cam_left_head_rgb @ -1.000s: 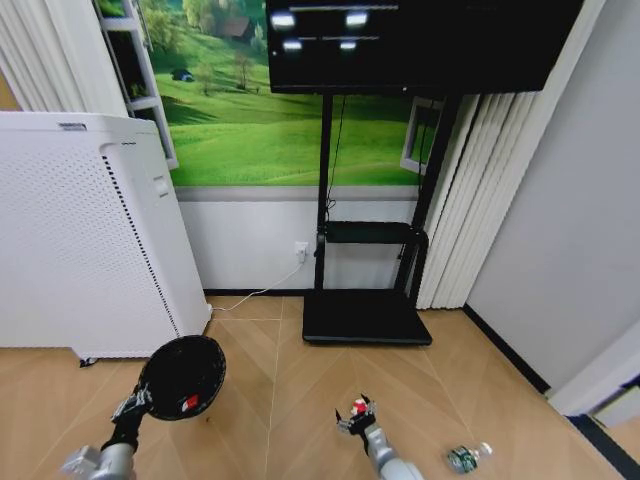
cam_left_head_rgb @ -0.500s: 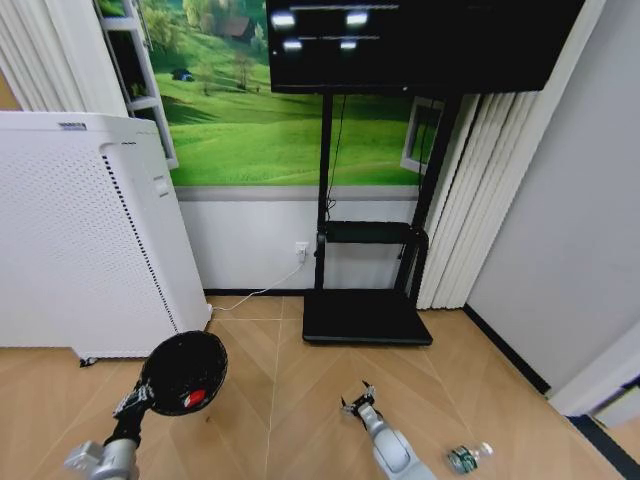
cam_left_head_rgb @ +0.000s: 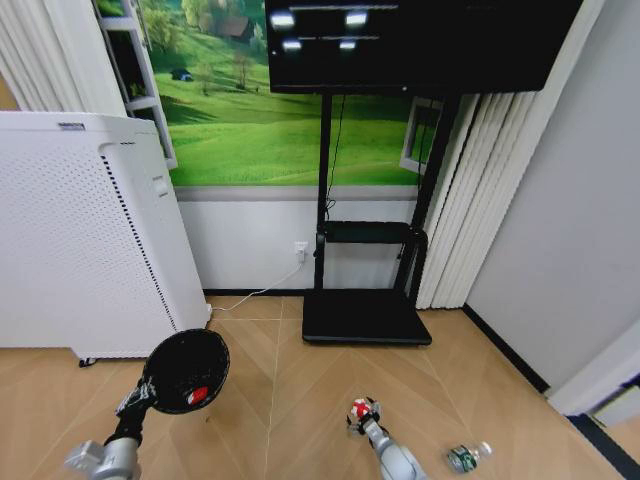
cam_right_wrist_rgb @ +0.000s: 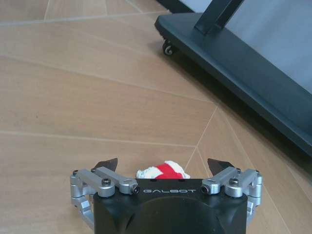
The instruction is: Pick up the trash bin and place the garbage on the floor into it.
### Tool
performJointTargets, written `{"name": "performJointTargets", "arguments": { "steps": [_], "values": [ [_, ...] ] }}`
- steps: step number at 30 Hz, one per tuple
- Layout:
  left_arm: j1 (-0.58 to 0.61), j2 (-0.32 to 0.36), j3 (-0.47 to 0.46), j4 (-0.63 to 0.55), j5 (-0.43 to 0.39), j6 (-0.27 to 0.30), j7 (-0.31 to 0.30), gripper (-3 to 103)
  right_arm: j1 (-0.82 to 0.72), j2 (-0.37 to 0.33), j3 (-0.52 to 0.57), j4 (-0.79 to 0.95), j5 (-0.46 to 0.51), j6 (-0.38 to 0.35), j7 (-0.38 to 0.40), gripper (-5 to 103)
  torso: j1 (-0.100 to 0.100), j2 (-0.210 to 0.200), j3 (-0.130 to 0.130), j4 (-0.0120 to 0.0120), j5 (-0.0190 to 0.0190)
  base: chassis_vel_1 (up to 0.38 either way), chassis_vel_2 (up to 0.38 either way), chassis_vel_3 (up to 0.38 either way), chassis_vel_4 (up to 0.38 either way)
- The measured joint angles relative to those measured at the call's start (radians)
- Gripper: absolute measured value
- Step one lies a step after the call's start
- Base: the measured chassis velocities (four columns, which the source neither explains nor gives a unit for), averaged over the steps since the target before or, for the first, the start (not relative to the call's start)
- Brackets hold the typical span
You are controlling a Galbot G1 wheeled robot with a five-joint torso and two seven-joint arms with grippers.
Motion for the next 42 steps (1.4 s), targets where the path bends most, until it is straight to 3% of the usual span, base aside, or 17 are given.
{"name": "performJointTargets", "arguments": {
  "steps": [10, 11, 18, 19, 22, 24, 25, 27, 28, 33, 42],
  "values": [
    [0.000, -0.013, 0.007, -0.001, -0.003, -0.002, 0.016, 7, 0.052, 0.008, -0.008, -0.087, -0.019, -0.009, 0.001, 100, 0.000, 0.000, 0.000, 0.0000, 0.0000, 0.000, 0.000, 0.000, 0.000],
    [0.000, -0.015, 0.008, 0.002, -0.003, -0.003, 0.018, 7, 0.061, 0.006, -0.011, -0.097, -0.020, -0.014, 0.001, 91, 0.000, 0.000, 0.000, 0.0000, 0.0000, 0.000, 0.000, 0.000, 0.000],
    [-0.005, -0.016, 0.011, 0.009, -0.004, -0.005, 0.025, 7, 0.088, 0.005, -0.014, -0.137, -0.039, -0.023, 0.001, 83, 0.000, 0.000, 0.000, -0.0001, -0.0001, 0.000, 0.000, 0.000, 0.000],
    [-0.005, -0.016, 0.012, 0.009, -0.005, -0.005, 0.025, 7, 0.094, 0.006, -0.014, -0.148, -0.045, -0.023, 0.000, 72, 0.000, 0.000, 0.000, -0.0001, -0.0001, 0.000, 0.000, 0.000, 0.000],
    [-0.006, -0.012, 0.011, 0.005, -0.014, -0.006, 0.028, 7, 0.110, 0.013, -0.012, -0.199, -0.082, 0.004, -0.005, 56, 0.000, 0.000, 0.000, -0.0001, -0.0002, 0.000, 0.000, 0.000, 0.000],
    [-0.006, -0.011, 0.010, 0.004, -0.016, -0.006, 0.028, 7, 0.111, 0.014, -0.011, -0.204, -0.091, 0.007, -0.006, 56, 0.000, 0.000, 0.000, -0.0001, -0.0002, 0.000, 0.000, 0.000, 0.000],
    [-0.006, -0.008, 0.008, 0.004, -0.019, -0.007, 0.031, 7, 0.112, 0.013, -0.011, -0.210, -0.115, 0.011, -0.013, 45, 0.000, 0.000, 0.000, 0.0000, -0.0002, 0.000, 0.000, 0.000, 0.000],
    [-0.006, -0.006, 0.008, 0.008, -0.019, -0.008, 0.034, 7, 0.110, 0.009, -0.010, -0.208, -0.128, 0.013, -0.022, 45, 0.000, 0.000, 0.000, 0.0001, -0.0002, 0.000, 0.000, 0.000, 0.000],
    [-0.006, -0.004, 0.009, 0.013, -0.018, -0.008, 0.034, 7, 0.105, 0.005, -0.008, -0.201, -0.129, 0.015, -0.026, 40, 0.000, 0.000, 0.000, 0.0001, -0.0001, 0.000, 0.000, 0.000, 0.000],
    [-0.016, 0.013, 0.027, 0.046, -0.007, -0.008, 0.046, 7, 0.058, -0.030, 0.003, -0.126, -0.076, 0.014, -0.038, 28, 0.000, 0.000, 0.000, -0.0003, 0.0002, 0.000, 0.000, 0.000, 0.000],
    [-0.070, 0.097, 0.091, 0.132, -0.006, 0.026, 0.100, 7, -0.066, -0.097, 0.042, 0.080, 0.066, -0.001, -0.057, 28, 0.000, 0.000, 0.000, 0.0001, -0.0002, 0.000, 0.000, 0.000, 0.000]
  ]
}}
